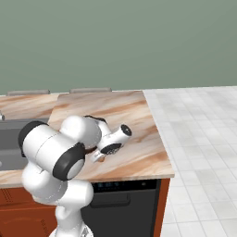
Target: Gather the eggs and milk located in the vicinity of the sink area and place them right next to the bowl.
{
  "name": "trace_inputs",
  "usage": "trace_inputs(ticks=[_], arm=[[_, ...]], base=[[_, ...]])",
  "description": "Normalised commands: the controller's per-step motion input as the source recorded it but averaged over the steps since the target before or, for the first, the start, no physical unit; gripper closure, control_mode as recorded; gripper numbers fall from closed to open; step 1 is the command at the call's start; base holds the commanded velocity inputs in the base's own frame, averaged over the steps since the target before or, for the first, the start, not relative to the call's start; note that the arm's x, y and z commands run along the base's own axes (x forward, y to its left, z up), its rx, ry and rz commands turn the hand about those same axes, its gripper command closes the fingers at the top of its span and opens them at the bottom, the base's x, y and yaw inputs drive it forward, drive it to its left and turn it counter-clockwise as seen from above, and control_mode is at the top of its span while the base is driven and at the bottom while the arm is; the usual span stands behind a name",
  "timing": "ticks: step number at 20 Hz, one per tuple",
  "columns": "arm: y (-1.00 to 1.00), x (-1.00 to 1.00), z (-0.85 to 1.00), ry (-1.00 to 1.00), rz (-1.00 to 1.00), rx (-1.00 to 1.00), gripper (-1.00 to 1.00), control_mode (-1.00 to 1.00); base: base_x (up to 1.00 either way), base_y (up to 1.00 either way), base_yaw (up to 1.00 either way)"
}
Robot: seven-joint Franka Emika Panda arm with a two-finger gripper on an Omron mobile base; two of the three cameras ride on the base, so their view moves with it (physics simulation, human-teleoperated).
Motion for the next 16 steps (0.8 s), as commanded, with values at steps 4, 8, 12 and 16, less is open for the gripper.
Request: trace_inputs(ticks=[4, 8, 12, 16], arm=[[0.00, 0.12, 0.00, 0.00, 0.00, 0.00, 1.00, -1.00], [0.00, 0.01, 0.00, 0.00, 0.00, 0.00, 1.00, -1.00], [0.00, 0.00, 0.00, 0.00, 0.00, 0.00, 1.00, -1.00], [0.00, 0.00, 0.00, 0.00, 0.00, 0.00, 1.00, -1.00]], base=[[0.00, 0.00, 0.00], [0.00, 0.00, 0.00], [0.00, 0.00, 0.00], [0.00, 0.00, 0.00]])
